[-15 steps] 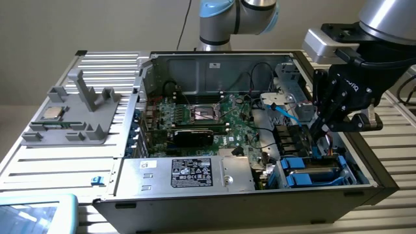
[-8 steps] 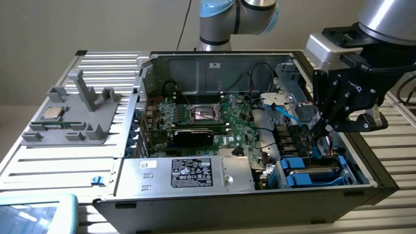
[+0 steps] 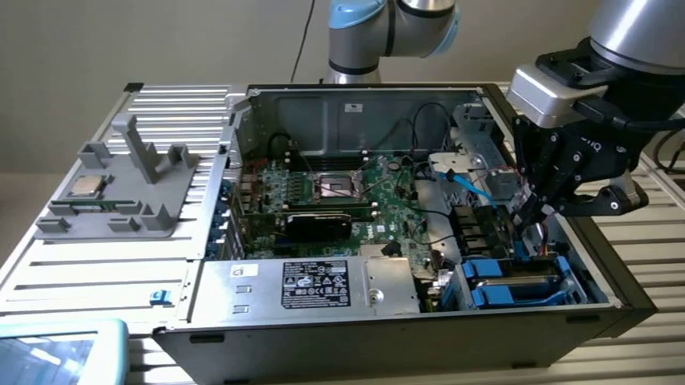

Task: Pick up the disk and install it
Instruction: 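Insert the second disk wire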

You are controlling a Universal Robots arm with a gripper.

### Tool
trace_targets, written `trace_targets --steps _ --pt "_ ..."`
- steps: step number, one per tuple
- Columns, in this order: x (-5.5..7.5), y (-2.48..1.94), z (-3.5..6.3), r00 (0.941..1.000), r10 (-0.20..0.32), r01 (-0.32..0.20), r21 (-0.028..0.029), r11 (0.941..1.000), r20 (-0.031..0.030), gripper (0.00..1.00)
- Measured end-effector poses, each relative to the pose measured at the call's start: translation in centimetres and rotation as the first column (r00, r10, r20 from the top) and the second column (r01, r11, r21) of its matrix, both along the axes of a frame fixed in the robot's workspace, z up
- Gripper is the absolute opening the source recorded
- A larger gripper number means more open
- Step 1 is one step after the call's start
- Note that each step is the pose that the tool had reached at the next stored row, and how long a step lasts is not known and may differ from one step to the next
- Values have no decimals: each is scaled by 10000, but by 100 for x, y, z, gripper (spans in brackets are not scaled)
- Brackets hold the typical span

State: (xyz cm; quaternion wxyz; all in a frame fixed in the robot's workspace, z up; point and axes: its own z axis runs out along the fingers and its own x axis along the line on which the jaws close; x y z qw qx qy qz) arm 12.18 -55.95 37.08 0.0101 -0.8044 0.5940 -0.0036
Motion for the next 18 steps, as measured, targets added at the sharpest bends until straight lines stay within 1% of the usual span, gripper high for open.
trace_targets --steps 2,4,6,8,10,13,16,18 --pt "0 0 0 9993 376 -376 6 9993 23 11" --pt "-1 0 0 9973 735 -735 11 9973 36 11" --pt "-1 -1 0 9940 1093 -1093 12 9940 41 11" --pt "-1 -1 0 9894 1449 -1449 16 9894 41 11" --pt "-1 -1 0 9835 1808 -1808 20 9835 42 11" --pt "-1 -1 0 9720 2348 -2348 28 9720 44 11" --pt "-1 -1 0 9578 2873 -2873 46 9578 49 11" --pt "-1 -1 0 9476 3195 -3196 73 9475 58 11"
